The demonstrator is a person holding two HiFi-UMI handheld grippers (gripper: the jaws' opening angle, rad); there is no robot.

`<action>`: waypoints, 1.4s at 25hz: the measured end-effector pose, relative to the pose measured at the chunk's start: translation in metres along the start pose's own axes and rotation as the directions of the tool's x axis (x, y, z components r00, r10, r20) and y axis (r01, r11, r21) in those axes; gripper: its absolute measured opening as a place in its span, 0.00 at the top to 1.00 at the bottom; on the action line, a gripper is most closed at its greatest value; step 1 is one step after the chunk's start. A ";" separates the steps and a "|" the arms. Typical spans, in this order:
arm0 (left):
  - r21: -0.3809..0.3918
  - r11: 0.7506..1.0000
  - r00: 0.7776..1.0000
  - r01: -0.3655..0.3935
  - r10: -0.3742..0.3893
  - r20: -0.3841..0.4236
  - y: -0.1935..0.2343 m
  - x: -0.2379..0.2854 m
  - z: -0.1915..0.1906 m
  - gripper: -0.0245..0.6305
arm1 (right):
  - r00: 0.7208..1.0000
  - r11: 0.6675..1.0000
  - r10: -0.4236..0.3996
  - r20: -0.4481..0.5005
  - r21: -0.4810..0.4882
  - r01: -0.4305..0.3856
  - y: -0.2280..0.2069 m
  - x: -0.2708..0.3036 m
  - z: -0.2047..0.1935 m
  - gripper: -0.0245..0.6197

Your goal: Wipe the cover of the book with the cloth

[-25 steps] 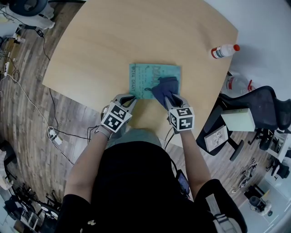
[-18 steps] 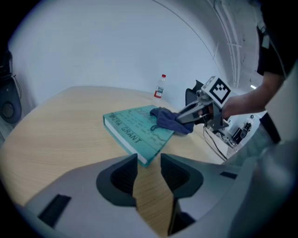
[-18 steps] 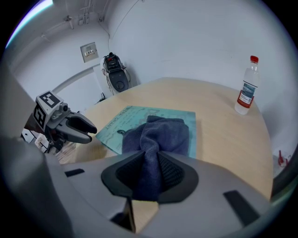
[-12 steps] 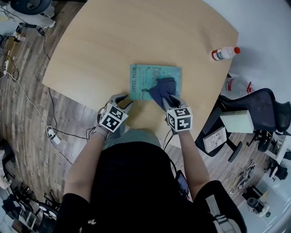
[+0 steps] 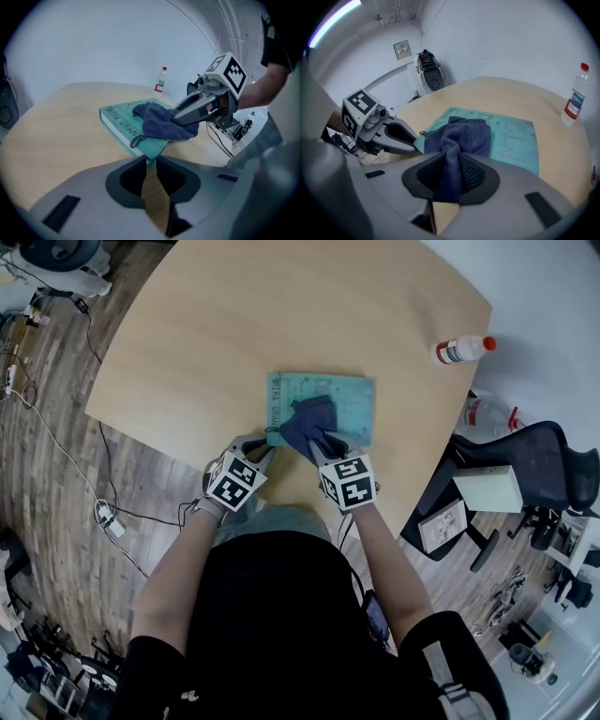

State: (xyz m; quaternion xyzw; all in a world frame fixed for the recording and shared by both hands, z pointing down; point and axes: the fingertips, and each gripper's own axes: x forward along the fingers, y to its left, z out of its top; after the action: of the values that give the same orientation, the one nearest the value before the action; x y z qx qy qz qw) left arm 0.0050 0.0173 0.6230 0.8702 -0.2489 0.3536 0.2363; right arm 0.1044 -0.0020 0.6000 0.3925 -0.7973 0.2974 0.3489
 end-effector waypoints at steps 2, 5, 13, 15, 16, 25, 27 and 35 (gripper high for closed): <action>-0.003 1.000 1.000 0.002 -0.002 0.002 0.000 -0.001 0.001 0.85 | 1.000 0.999 0.025 -0.006 -0.021 -0.025 0.013 0.007 0.005 0.81; -0.007 1.000 1.000 0.003 -0.003 0.004 0.000 -0.002 0.001 0.85 | 0.998 0.997 0.060 -0.015 -0.042 -0.060 0.031 0.015 0.012 0.81; -0.012 1.000 1.000 -0.004 0.004 0.001 0.000 -0.001 0.000 0.85 | 0.985 0.977 0.162 -0.062 -0.130 -0.169 0.078 0.036 0.022 0.81; -0.006 1.000 1.000 -0.009 0.009 -0.007 0.000 -0.002 -0.002 0.86 | 0.981 0.973 0.178 -0.075 -0.135 -0.187 0.085 0.039 0.024 0.81; -0.002 1.000 1.000 -0.011 0.011 -0.012 0.000 -0.003 -0.004 0.88 | 0.980 0.972 0.184 -0.079 -0.132 -0.194 0.088 0.039 0.025 0.81; -0.026 0.999 0.999 -0.036 0.035 -0.022 0.008 -0.014 -0.019 0.88 | 0.975 0.967 0.206 -0.089 -0.133 -0.216 0.113 0.047 0.029 0.81; -0.031 0.999 0.999 -0.039 0.038 -0.026 0.009 -0.018 -0.024 0.88 | 0.974 0.967 0.204 -0.094 -0.136 -0.215 0.121 0.049 0.027 0.81; -0.064 0.998 1.000 0.008 -0.007 0.022 0.006 -0.055 -0.038 0.88 | 0.972 0.967 0.234 -0.033 -0.092 -0.236 0.153 0.041 0.031 0.81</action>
State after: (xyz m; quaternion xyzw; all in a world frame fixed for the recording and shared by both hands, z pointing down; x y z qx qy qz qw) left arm -0.0516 0.0498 0.6083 0.8669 -0.2592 0.3351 0.2626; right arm -0.0511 0.0367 0.5840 0.2750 -0.8476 0.3026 0.3382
